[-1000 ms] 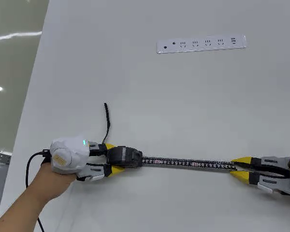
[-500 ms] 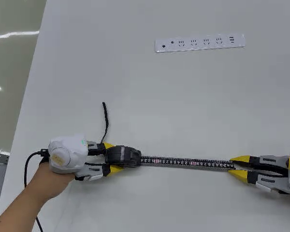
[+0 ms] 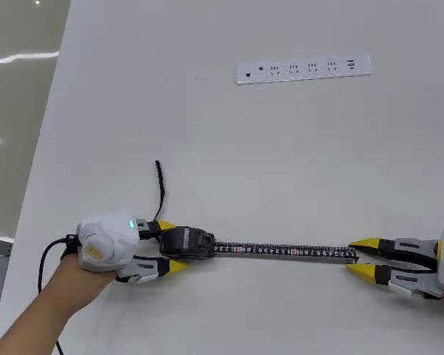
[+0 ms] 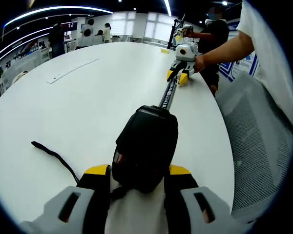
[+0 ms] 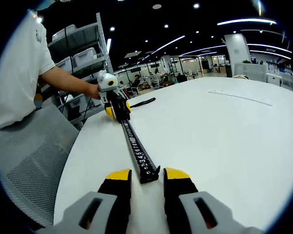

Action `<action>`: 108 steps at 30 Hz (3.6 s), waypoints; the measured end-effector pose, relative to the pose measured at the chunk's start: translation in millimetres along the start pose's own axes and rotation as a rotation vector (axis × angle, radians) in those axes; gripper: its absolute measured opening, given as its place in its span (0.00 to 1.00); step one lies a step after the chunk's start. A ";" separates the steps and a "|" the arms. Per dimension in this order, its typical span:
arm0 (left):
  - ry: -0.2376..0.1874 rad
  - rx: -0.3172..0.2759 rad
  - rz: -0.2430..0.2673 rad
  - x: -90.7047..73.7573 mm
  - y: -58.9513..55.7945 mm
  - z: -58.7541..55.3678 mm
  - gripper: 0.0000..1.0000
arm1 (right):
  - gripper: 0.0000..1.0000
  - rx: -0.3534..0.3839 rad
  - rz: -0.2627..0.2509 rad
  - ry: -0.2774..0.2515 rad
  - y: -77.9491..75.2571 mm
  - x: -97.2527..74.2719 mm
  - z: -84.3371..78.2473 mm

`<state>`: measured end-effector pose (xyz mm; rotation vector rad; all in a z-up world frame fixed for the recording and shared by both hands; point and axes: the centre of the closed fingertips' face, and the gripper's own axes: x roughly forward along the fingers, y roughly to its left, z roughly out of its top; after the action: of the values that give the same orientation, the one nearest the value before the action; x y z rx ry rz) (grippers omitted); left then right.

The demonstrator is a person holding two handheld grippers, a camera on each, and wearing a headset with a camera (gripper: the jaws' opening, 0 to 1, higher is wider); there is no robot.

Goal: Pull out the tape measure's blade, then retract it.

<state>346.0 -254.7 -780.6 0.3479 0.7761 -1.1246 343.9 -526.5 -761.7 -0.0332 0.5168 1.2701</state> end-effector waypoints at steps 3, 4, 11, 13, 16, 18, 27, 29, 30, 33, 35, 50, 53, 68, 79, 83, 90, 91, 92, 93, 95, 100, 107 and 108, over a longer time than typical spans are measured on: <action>-0.001 -0.007 0.003 -0.8 0.4 -0.3 0.41 | 0.27 -0.006 -0.006 0.005 -0.6 0.5 -0.6; -0.003 -0.012 0.003 -1.1 0.2 -0.2 0.42 | 0.27 -0.002 -0.006 0.004 -0.4 0.5 -0.6; -0.006 -0.021 0.022 -4.0 2.6 0.2 0.47 | 0.32 0.022 -0.034 -0.011 -3.1 -0.9 1.0; -0.014 -0.038 0.021 -5.2 1.7 1.5 0.48 | 0.33 0.025 -0.038 -0.012 -3.1 -1.0 1.0; -0.015 -0.045 0.027 -5.8 2.2 1.0 0.48 | 0.35 0.046 -0.045 -0.019 -3.2 -1.2 1.5; -0.009 -0.061 0.030 -6.3 2.1 -0.9 0.51 | 0.36 0.052 -0.049 -0.023 -2.7 -0.9 1.7; -0.016 -0.084 0.054 -10.0 3.6 -1.4 0.61 | 0.41 0.065 -0.067 -0.027 -2.3 -1.2 2.3; -0.018 -0.085 0.064 -11.0 4.7 -0.8 0.62 | 0.41 0.069 -0.075 -0.027 -2.6 -1.2 2.7; -0.018 -0.086 0.070 -11.1 5.6 -1.4 0.62 | 0.42 0.073 -0.084 -0.027 -4.0 -1.7 2.8; -0.029 -0.095 0.080 -12.1 6.8 0.3 0.65 | 0.43 0.068 -0.097 -0.023 -5.0 -2.9 2.1; -0.030 -0.102 0.085 -12.8 7.0 0.7 0.66 | 0.44 0.071 -0.104 -0.019 -5.0 -3.0 2.2; -0.070 -0.139 0.101 -17.5 5.4 4.9 0.68 | 0.46 0.082 -0.139 0.009 1.2 -0.4 4.3; -0.086 -0.145 0.109 -19.6 4.5 8.4 0.67 | 0.45 0.076 -0.147 0.005 5.4 -0.9 7.2; -0.137 -0.194 0.155 -28.8 -0.5 13.1 0.69 | 0.54 0.074 -0.220 0.008 5.1 -5.9 5.3; -0.172 -0.210 0.185 -38.1 -6.7 18.8 0.69 | 0.58 0.073 -0.267 0.001 5.5 -12.2 11.8; -0.184 -0.217 0.200 -40.4 -8.2 19.2 0.69 | 0.58 0.072 -0.283 -0.014 7.3 -13.4 15.0; -0.217 -0.236 0.234 -47.6 -12.6 23.5 0.70 | 0.58 0.076 -0.300 -0.030 12.5 -14.1 20.4; -0.222 -0.242 0.237 -48.7 -13.2 23.9 0.70 | 0.58 0.076 -0.305 -0.030 13.4 -14.2 20.6; -0.226 -0.240 0.242 -49.6 -13.2 23.9 0.70 | 0.59 0.076 -0.308 -0.029 13.7 -14.4 20.6; -0.228 -0.242 0.244 -50.9 -14.4 23.8 0.70 | 0.59 0.086 -0.312 -0.031 13.5 -14.5 20.3; -0.229 -0.247 0.250 -52.8 -15.7 23.6 0.70 | 0.60 0.089 -0.317 -0.032 14.6 -15.2 20.8; -0.239 -0.271 0.272 -58.3 -17.6 19.6 0.71 | 0.61 0.089 -0.339 -0.038 18.1 -17.4 23.2; -0.261 -0.288 0.290 -63.0 -23.6 19.4 0.72 | 0.59 0.106 -0.363 -0.033 23.0 -21.8 23.7; -0.263 -0.290 0.293 -63.5 -25.3 19.5 0.72 | 0.58 0.107 -0.368 -0.034 23.5 -23.2 23.3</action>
<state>317.1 -234.3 -718.9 0.0628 0.6209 -0.7506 326.0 -533.0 -726.0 -0.0156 0.5217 0.8817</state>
